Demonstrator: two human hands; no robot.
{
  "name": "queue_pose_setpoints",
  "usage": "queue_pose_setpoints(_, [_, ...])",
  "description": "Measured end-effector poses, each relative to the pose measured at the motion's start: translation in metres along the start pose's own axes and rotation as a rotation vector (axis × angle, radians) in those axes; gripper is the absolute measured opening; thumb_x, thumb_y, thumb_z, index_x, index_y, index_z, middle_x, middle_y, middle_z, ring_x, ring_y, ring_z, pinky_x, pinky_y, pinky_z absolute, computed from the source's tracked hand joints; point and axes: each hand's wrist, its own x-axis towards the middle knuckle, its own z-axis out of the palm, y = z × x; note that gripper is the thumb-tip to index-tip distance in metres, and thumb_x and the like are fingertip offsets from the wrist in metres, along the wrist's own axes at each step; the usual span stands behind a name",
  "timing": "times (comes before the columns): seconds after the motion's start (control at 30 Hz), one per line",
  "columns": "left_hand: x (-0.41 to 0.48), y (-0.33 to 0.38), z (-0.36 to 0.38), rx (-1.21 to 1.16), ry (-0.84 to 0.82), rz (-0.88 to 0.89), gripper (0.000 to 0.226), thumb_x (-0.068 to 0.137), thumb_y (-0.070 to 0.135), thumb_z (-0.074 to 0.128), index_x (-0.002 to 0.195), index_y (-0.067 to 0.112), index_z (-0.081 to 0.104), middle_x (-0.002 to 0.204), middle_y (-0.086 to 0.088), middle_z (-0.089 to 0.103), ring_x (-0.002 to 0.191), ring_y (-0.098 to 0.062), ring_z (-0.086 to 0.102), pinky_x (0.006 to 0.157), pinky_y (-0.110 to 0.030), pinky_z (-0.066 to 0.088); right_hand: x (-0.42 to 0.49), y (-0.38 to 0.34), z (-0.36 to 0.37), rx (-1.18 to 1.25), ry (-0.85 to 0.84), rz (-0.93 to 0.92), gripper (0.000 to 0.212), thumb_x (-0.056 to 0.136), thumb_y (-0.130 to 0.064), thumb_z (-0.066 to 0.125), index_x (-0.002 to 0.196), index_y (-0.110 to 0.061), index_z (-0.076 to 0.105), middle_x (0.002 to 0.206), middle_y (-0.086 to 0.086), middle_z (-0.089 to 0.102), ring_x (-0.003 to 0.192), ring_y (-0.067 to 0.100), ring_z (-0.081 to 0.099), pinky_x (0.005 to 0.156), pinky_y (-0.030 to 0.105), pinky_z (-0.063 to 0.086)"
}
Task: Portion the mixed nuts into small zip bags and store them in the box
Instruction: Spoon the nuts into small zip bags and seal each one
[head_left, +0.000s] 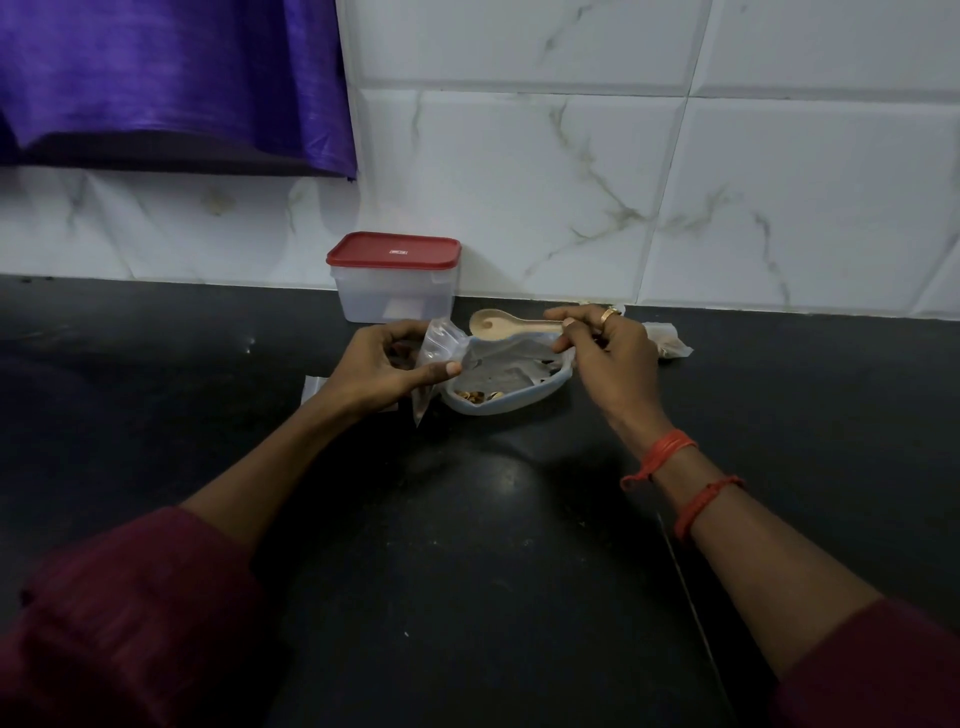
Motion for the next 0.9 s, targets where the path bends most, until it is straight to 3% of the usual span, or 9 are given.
queue_pose_setpoints(0.13, [-0.001,0.001,0.000,-0.001,-0.013,0.000,0.039,0.076,0.028,0.081,0.108,0.038,0.061,0.104,0.017,0.068,0.096,0.003,0.066,0.073,-0.011,0.052,0.000,0.010,-0.006,-0.367,-0.040,-0.062,0.025,0.090,-0.041,0.044,0.089,-0.043,0.069,0.070,-0.009,0.071,0.076,0.015,0.068,0.092,0.047,0.049])
queue_pose_setpoints(0.27, [-0.002,0.001,0.000,-0.008,-0.019,0.001,0.041,0.077,0.025,0.080,0.112,0.034,0.062,0.104,0.019,0.067,0.094,0.006,0.065,0.072,-0.008,0.051,-0.001,0.014,-0.007,-0.597,-0.100,-0.148,0.024,0.098,-0.032,0.051,0.099,-0.032,0.075,0.075,-0.005,0.071,0.085,0.021,0.066,0.097,0.042,0.032])
queue_pose_setpoints(0.6, [-0.002,0.000,0.001,-0.002,-0.035,-0.009,0.045,0.076,0.029,0.080,0.116,0.033,0.061,0.106,0.020,0.066,0.100,0.000,0.065,0.076,-0.011,0.050,-0.004,0.013,0.003,-0.437,-0.177,0.020,0.023,0.096,-0.033,0.051,0.096,-0.033,0.074,0.073,-0.008,0.068,0.081,0.022,0.065,0.092,0.054,0.049])
queue_pose_setpoints(0.9, [-0.004,0.004,0.001,-0.008,-0.041,-0.004,0.048,0.066,0.041,0.077,0.112,0.037,0.060,0.105,0.020,0.066,0.098,0.003,0.065,0.075,-0.011,0.050,-0.003,0.015,0.005,-0.366,-0.148,0.231,0.028,0.095,-0.031,0.051,0.101,-0.031,0.078,0.085,0.001,0.073,0.091,0.025,0.066,0.085,0.042,0.053])
